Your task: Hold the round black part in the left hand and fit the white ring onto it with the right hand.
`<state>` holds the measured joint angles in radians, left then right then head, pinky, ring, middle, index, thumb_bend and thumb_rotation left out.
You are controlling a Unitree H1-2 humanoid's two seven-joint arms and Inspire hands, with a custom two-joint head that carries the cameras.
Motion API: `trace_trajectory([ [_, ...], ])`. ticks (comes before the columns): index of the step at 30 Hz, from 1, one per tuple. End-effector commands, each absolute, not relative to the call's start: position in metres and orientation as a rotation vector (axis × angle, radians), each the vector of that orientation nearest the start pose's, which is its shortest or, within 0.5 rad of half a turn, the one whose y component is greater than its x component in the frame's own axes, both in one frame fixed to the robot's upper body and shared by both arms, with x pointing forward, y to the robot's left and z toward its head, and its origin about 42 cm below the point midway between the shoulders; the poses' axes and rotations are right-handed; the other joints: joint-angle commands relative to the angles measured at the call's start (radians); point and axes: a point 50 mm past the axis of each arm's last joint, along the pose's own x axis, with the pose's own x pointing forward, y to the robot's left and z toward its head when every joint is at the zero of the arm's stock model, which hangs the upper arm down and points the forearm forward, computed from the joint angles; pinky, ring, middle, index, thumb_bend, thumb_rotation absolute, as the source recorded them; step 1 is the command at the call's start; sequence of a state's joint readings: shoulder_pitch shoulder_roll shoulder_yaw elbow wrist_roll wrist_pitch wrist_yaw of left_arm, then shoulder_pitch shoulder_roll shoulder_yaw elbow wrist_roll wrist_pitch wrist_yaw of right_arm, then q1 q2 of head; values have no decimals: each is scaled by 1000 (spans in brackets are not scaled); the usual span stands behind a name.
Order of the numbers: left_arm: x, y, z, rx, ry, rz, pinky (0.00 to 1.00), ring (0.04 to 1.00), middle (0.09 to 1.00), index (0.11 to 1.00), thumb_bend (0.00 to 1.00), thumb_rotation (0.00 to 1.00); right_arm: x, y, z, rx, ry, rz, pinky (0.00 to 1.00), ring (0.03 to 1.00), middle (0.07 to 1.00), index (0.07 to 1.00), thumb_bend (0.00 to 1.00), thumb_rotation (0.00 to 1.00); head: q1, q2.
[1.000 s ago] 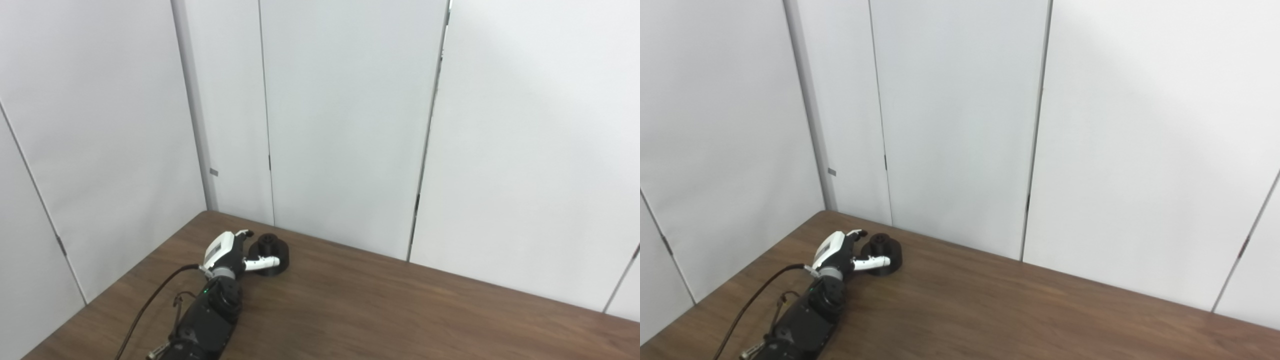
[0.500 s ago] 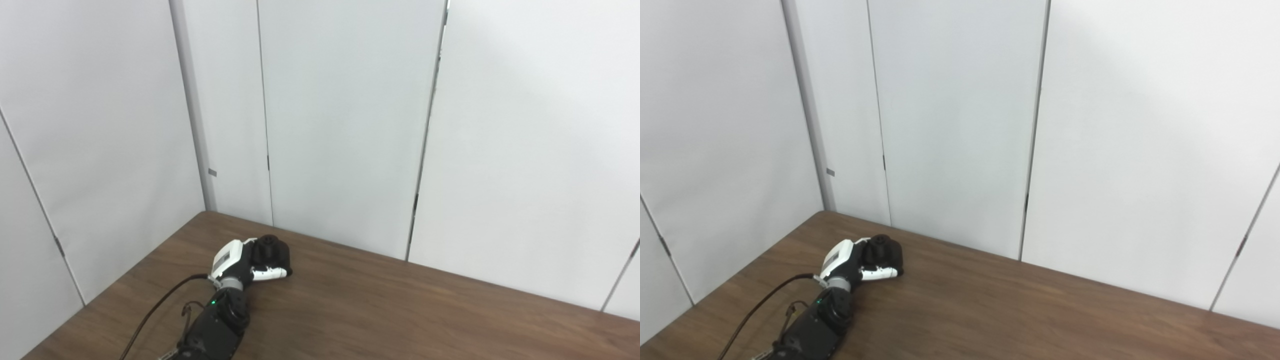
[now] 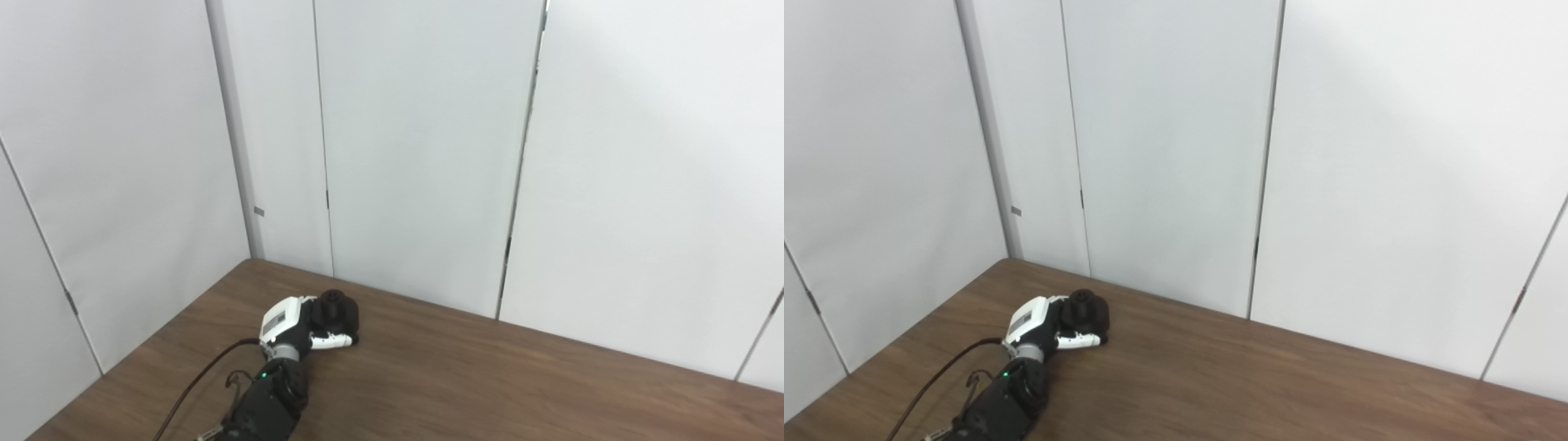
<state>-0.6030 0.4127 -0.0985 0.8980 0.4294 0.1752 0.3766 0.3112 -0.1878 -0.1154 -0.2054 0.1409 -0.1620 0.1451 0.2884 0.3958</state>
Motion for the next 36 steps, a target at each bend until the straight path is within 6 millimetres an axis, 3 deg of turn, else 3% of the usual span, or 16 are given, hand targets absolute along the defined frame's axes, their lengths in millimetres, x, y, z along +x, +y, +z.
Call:
trace_trajectory([
  [1,459,382,127,924,280,452,1000,998,950,818,1000,408,174,-300,104,-61,-74,-1,1000,999,972,979,571,1000,1,0],
  [11,460,378,122,898,268,486,1000,987,939,808,1000,401,174,-301,103,-94,-76,-5,1000,981,964,974,582,1000,0,0],
  [16,461,380,123,908,256,476,1000,980,924,749,972,387,175,-301,103,-103,-71,-7,1000,988,956,973,585,1000,2,0],
  [18,460,380,123,899,233,488,1000,972,911,683,905,330,175,-301,102,-100,-65,-7,1000,997,958,975,605,1000,3,0],
  [19,460,380,122,888,215,501,1000,956,880,599,795,227,175,-301,102,-98,-63,-6,1000,998,958,976,616,1000,2,-1],
  [20,459,380,122,874,195,519,997,931,831,521,613,116,175,-301,102,-99,-63,-6,1000,998,959,976,620,1000,2,-1],
  [22,458,379,121,859,166,541,995,919,805,497,560,81,175,-301,102,-106,-62,-9,1000,999,957,974,626,1000,2,-1],
  [25,456,380,119,860,140,551,962,889,761,482,525,52,175,-301,102,-117,-63,-12,1000,1000,948,962,636,1000,2,-1],
  [36,455,384,120,779,116,593,961,887,772,481,524,50,175,-301,103,-107,-63,-6,1000,1000,958,971,632,1000,-4,2],
])
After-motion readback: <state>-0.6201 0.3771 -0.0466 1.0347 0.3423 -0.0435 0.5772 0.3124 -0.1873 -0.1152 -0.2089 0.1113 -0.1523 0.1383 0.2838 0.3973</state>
